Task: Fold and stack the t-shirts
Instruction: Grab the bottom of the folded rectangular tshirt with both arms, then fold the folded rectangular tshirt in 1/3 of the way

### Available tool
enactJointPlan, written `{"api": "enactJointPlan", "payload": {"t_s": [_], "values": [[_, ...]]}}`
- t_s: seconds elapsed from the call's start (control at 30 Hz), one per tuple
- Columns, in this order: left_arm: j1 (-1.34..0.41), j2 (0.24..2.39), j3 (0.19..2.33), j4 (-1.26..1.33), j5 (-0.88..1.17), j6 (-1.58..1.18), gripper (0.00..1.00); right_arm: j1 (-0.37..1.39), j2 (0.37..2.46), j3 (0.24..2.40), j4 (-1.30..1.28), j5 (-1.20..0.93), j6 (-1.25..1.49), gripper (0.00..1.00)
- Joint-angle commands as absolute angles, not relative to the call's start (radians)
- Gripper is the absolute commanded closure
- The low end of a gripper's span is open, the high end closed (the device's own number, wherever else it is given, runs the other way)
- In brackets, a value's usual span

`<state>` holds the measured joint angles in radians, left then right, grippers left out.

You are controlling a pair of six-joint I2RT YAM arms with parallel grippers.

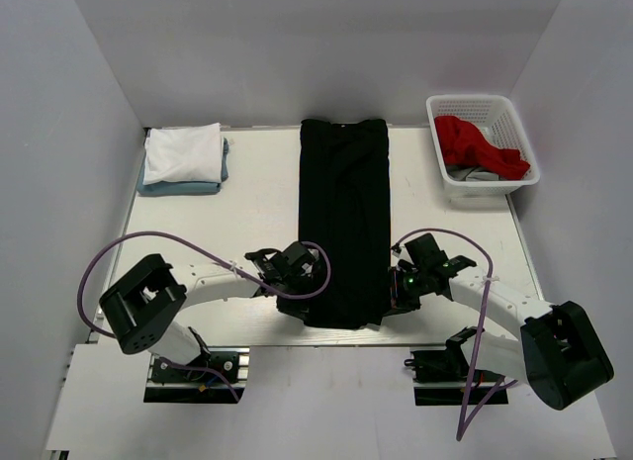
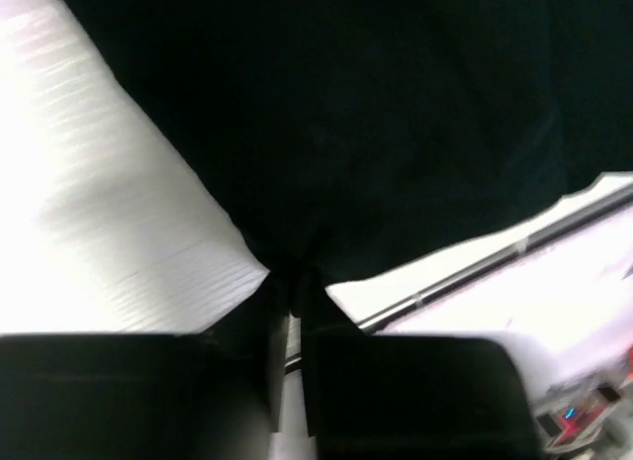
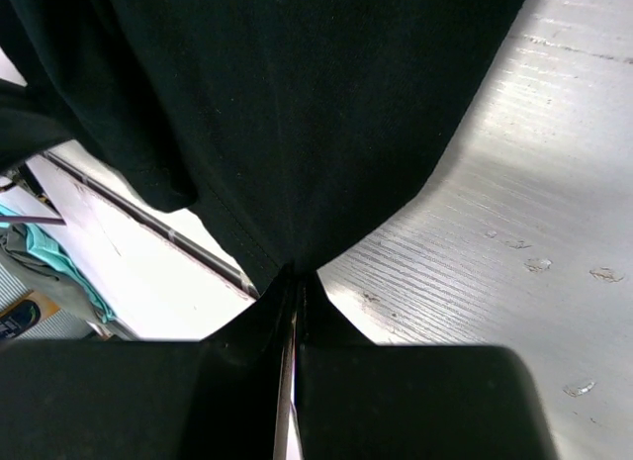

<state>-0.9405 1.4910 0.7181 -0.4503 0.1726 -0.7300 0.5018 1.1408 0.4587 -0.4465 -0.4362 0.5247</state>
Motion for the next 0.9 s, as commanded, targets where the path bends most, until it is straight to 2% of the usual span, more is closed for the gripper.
{"api": "enactJointPlan", "payload": {"t_s": [0.0, 0.37, 0.47, 0.73, 0.87], "values": [[-0.940, 1.537, 0.686, -0.445, 0.067, -0.710, 1.00, 0.508, 1.140, 0.476, -0.456, -0.439, 0.526, 1.00], [-0.930, 1.330, 0.788, -0.413, 0.077, -0.670, 1.00, 0.502, 1.107, 0.609, -0.430, -0.341, 0.574, 1.00], [-0.919, 1.319, 0.843, -0.413, -0.007, -0.661, 1.00, 0.502, 1.126, 0.664, -0.408, -0.307, 0.586, 1.00], [-0.890, 1.466, 1.083, -0.491, -0.323, -0.723, 1.00, 0.491, 1.232, 0.856, -0.353, -0.083, 0.623, 1.00], [-0.847, 1.543, 1.205, -0.501, -0.388, -0.712, 1.00, 0.483, 1.320, 0.966, -0.350, -0.005, 0.608, 1.00]]}}
